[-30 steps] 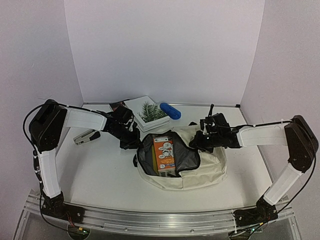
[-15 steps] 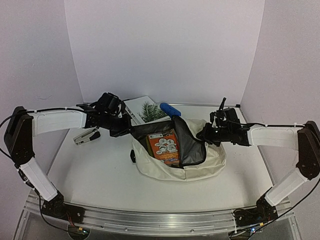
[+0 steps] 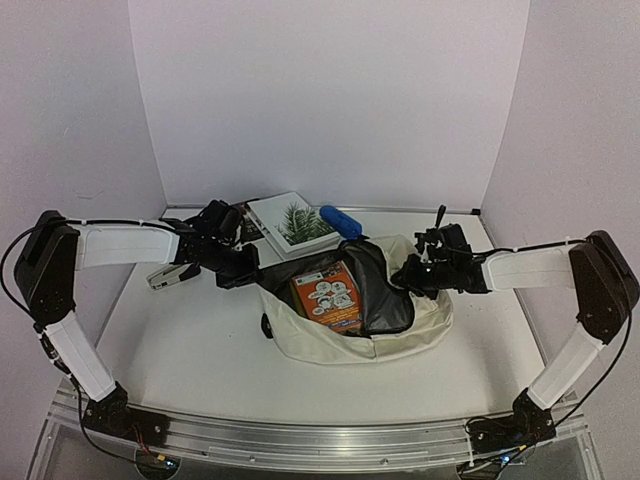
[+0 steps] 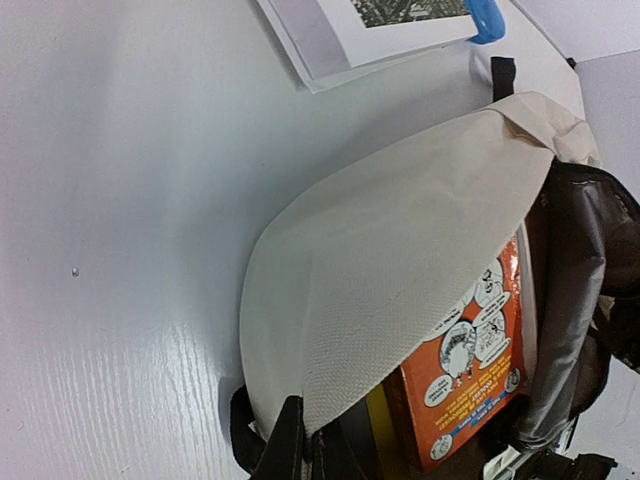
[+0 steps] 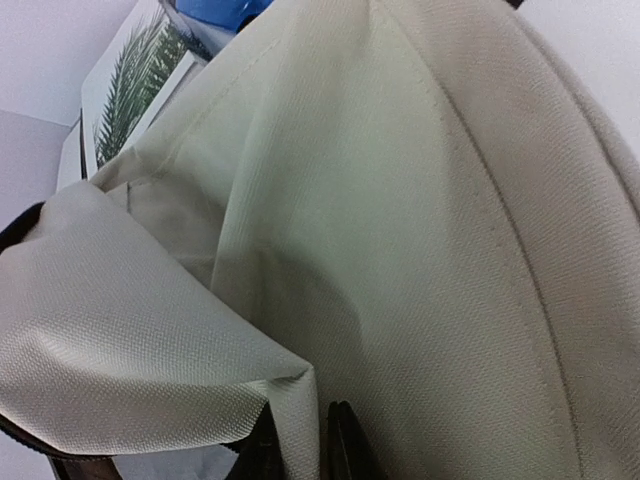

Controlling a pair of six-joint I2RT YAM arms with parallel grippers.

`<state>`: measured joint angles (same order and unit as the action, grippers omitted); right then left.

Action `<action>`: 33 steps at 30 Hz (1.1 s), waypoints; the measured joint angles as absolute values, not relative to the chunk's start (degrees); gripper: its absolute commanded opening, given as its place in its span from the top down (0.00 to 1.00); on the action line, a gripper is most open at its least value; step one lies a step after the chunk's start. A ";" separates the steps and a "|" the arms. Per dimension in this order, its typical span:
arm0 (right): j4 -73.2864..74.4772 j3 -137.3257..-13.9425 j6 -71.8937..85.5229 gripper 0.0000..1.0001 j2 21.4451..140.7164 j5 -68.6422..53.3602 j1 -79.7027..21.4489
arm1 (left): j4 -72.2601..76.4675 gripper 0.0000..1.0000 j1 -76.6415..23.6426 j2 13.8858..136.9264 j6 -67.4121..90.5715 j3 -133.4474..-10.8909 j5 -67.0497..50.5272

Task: Pack the student bag
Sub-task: Adjust the student bag at the center of the board.

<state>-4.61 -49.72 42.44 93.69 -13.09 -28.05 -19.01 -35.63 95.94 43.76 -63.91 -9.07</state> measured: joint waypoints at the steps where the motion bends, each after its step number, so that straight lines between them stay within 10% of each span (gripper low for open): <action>1: -4.42 -50.13 42.28 0.55 93.69 -12.45 -27.98 | -19.02 0.98 -35.45 96.68 43.75 -64.02 -9.20; 5: -3.39 -51.89 39.85 0.32 93.50 -10.48 -27.56 | -18.96 0.97 -35.05 98.53 43.70 -64.49 -9.62; 18: 4.87 -54.64 32.29 0.02 80.31 -5.53 -26.68 | -19.03 0.84 -35.05 98.56 43.27 -64.82 -10.35; 33: 9.57 -63.08 19.92 0.02 84.01 0.28 -42.64 | -19.73 0.19 -31.89 97.91 41.32 -68.46 -11.00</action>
